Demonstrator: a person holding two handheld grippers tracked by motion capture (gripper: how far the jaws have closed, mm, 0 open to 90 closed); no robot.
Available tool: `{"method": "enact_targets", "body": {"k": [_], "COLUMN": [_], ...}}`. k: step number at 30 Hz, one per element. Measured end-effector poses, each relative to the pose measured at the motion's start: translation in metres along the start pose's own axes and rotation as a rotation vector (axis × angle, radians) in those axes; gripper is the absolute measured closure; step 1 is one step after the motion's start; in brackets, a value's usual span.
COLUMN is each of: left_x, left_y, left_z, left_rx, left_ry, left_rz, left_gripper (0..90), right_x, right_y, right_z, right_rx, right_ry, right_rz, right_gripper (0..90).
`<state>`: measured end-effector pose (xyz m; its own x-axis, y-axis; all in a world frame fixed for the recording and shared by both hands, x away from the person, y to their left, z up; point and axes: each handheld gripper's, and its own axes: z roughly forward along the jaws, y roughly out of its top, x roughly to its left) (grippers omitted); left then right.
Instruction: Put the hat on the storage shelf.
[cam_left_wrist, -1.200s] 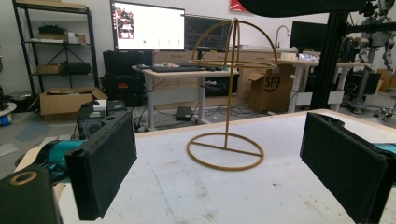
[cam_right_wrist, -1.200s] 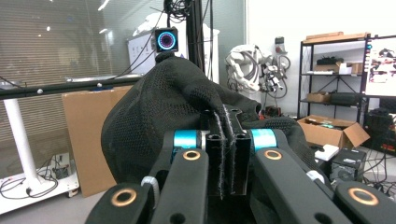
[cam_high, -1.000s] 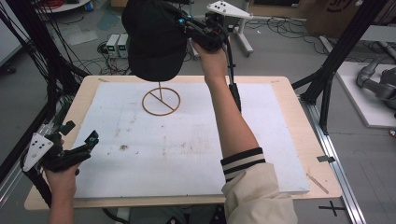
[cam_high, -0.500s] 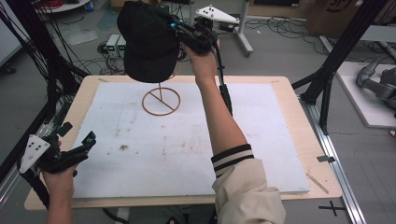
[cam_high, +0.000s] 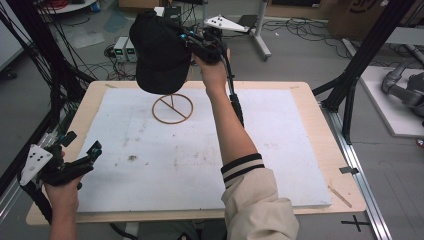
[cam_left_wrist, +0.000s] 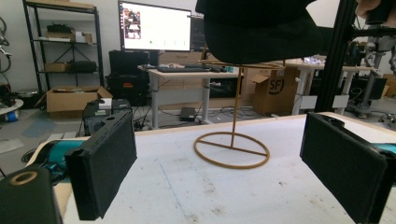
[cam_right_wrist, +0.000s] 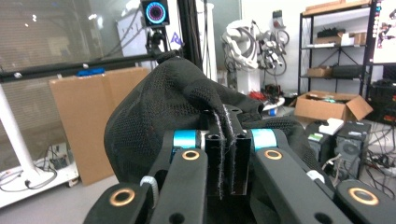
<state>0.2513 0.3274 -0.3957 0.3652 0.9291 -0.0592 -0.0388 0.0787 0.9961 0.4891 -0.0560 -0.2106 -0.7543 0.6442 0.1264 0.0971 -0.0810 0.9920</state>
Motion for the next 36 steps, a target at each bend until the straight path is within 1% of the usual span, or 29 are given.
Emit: {"method": "enact_targets", "body": {"k": [3,6,10,12,15,19,22,24,26,28,31,33,34,36], "left_x": [0.0,0.001,0.0,0.001,0.001,0.002,0.002,0.002,0.002,0.002,0.002,0.002,0.002,0.002], "left_y": [-0.001,0.0,-0.001,-0.001,-0.001,0.0,0.0,-0.001,0.0,0.0,0.0,-0.001,-0.001,-0.001], "left_z": [0.0,0.0,0.0,0.0,-0.001,-0.001,-0.001,-0.001,-0.001,-0.002,-0.002,-0.002,-0.001,-0.001], "left_rx": [0.0,-0.001,0.001,0.001,0.001,-0.001,-0.002,-0.002,-0.001,0.0,0.0,0.0,0.0,-0.002], "left_ry": [0.002,0.002,0.001,0.001,0.002,0.002,0.001,0.003,0.002,0.003,0.004,0.003,0.004,0.002], "left_rz": [0.0,-0.001,-0.001,-0.001,0.0,-0.002,-0.002,-0.003,-0.002,-0.004,-0.005,-0.006,-0.006,-0.004], "left_gripper": [11.0,11.0,11.0,11.0,11.0,11.0,11.0,11.0,11.0,11.0,11.0,11.0,11.0,11.0], "right_x": [-0.003,-0.007,-0.008,-0.009,-0.01,-0.013,-0.014,-0.015,-0.014,-0.014,-0.014,-0.014,-0.015,-0.016], "right_y": [-0.005,-0.01,-0.017,-0.021,-0.024,-0.028,-0.031,-0.032,-0.033,-0.035,-0.037,-0.036,-0.035,-0.034], "right_z": [0.002,0.003,0.006,0.008,0.009,0.011,0.011,0.011,0.012,0.013,0.014,0.012,0.012,0.01], "right_rx": [0.014,0.02,0.041,0.061,0.061,0.082,0.092,0.102,0.114,0.125,0.128,0.114,0.107,0.101], "right_ry": [-0.008,-0.011,-0.019,-0.027,-0.025,-0.043,-0.055,-0.063,-0.086,-0.1,-0.112,-0.124,-0.13,-0.15], "right_rz": [0.002,0.023,0.022,0.023,0.027,0.04,0.033,0.022,0.008,0.003,0.005,0.012,0.018,0.018], "right_gripper": [88.7,88.7,88.4,88.3,88.0,86.9,84.3,81.1,74.3,67.9,64.8,61.9,58.9,55.3]}}
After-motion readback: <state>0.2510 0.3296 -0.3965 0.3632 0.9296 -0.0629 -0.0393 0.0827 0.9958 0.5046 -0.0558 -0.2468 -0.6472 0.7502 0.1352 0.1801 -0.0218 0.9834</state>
